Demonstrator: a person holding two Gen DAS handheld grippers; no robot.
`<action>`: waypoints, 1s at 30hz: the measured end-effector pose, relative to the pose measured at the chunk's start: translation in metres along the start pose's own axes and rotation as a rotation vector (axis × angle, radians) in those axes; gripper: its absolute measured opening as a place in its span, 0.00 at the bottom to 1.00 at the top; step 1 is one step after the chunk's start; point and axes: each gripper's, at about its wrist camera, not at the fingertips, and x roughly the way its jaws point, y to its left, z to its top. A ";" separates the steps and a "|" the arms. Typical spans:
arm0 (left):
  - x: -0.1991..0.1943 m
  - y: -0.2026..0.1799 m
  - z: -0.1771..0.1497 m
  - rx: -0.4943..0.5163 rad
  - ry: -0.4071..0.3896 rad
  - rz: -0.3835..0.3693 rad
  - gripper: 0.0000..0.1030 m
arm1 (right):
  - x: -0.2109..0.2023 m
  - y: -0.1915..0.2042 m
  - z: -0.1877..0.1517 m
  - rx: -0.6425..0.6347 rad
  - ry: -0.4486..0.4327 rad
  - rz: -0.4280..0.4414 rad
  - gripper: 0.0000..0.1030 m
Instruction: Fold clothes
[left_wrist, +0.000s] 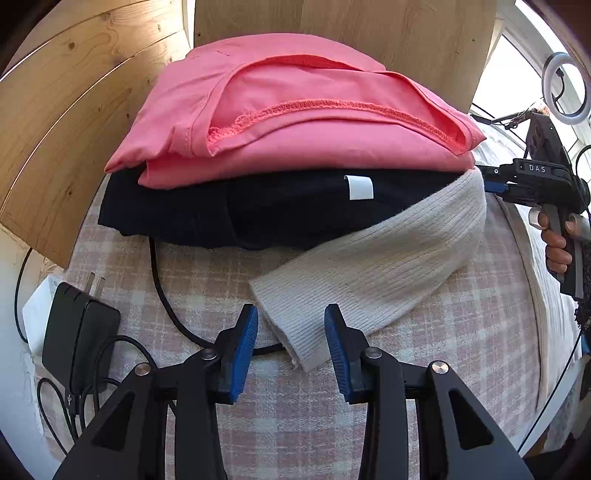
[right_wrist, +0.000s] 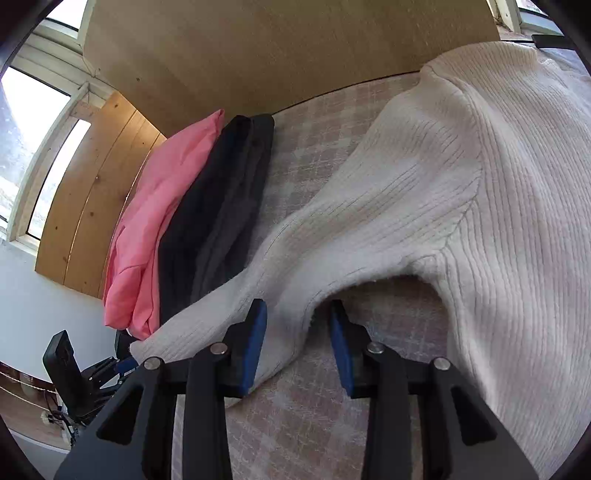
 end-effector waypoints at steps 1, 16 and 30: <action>0.002 0.000 0.004 0.018 0.001 -0.004 0.35 | 0.001 0.001 0.000 -0.004 0.006 -0.001 0.25; -0.067 0.006 0.029 -0.042 -0.092 -0.255 0.06 | -0.008 -0.004 0.003 0.049 0.063 -0.013 0.06; -0.138 -0.011 0.018 0.027 -0.162 -0.322 0.06 | 0.001 0.055 0.070 -0.007 0.255 -0.180 0.29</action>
